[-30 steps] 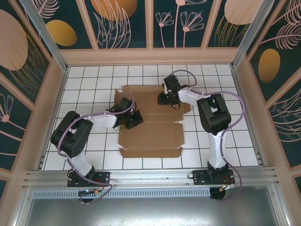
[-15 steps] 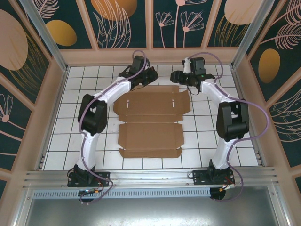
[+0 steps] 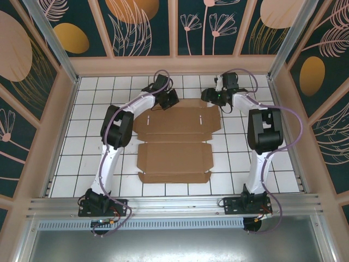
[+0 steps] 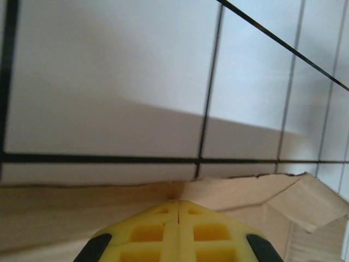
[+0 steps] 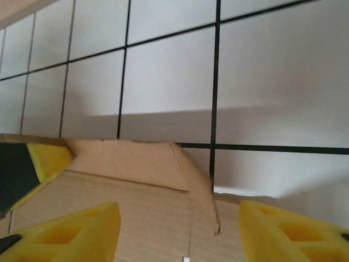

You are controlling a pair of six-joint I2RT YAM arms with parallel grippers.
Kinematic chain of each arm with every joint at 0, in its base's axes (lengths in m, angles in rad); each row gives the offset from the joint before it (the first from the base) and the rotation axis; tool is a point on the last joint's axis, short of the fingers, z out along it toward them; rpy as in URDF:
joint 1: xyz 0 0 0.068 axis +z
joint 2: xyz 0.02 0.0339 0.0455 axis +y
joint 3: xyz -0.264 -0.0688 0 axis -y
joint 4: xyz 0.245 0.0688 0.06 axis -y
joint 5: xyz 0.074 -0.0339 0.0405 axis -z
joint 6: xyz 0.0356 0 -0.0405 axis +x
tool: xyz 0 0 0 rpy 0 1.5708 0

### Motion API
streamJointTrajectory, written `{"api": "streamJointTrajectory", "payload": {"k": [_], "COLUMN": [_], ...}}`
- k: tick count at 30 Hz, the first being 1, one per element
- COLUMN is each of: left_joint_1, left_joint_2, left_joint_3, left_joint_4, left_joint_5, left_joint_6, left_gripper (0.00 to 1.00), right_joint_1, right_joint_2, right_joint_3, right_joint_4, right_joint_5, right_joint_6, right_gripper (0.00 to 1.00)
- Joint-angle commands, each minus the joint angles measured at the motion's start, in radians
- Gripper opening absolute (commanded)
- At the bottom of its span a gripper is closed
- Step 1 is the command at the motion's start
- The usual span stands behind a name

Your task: Fold the paper box

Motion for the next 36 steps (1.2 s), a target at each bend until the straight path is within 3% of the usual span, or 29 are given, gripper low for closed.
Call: {"api": "streamJointTrajectory", "payload": {"k": [1,15,25,36], "left_joint_1": [0.012,0.019,0.029,0.038], "left_joint_2": [0.05,0.092,0.068,0.054], "left_joint_3": [0.045,0.005,-0.064,-0.096], "left_joint_4": [0.001,0.031,0.072,0.092], "left_joint_5": [-0.003,0.0,0.011,0.017], "left_joint_6": [-0.017,-0.021,-0.033,-0.037], "left_gripper": [0.0,0.0,0.0,0.0], "right_joint_1": [0.007,0.048,0.023,0.033], "right_joint_2": [0.04,0.201,0.125,0.183], "right_joint_3": [0.066,0.269,0.169,0.206], "right_joint_4": [-0.028,-0.169,-0.075,-0.084], "right_joint_5": [-0.002,0.039,0.134,0.041], "right_joint_6": [-0.012,-0.043,0.014,0.014], "right_gripper": [0.6,0.61,0.61,0.59]}}
